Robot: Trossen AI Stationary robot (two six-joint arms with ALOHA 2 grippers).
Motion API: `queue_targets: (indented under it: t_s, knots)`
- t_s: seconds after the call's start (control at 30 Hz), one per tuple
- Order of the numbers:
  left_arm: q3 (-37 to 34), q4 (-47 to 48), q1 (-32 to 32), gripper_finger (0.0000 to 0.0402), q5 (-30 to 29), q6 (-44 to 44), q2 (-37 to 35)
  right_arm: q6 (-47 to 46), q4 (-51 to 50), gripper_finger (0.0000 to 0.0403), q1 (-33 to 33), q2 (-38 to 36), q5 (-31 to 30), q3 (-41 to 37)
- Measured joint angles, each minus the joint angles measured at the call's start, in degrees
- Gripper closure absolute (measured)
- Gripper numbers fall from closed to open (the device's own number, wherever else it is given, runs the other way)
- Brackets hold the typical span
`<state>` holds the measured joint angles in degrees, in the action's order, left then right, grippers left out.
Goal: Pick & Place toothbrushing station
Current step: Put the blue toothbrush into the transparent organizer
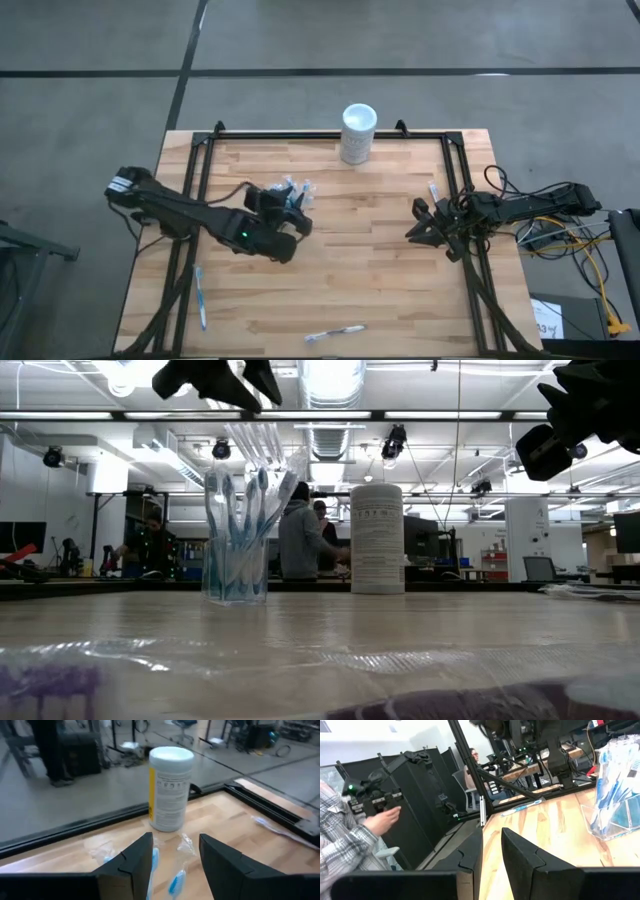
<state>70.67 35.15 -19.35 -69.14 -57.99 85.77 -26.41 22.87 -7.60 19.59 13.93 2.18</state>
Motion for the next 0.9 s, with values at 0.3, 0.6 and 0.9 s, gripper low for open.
queue_targets:
  t_s: [0.3, 0.6, 0.9]
  knots:
    - [0.0, 2.3, 0.5, 0.0236, 10.3, 7.7, -10.1, 0.0, 0.0, 0.0335, 0.0, 0.0, 0.0, 0.0]
    - [0.0, 9.7, 0.5, 0.0236, 15.6, 2.8, -16.4, 0.0, 0.0, 0.0335, 0.0, 0.0, 0.0, 0.0]
    - [0.0, 25.7, 0.5, 0.0236, 25.2, -16.8, -17.5, 0.0, 0.0, 0.0335, 0.0, 0.0, 0.0, 0.0]
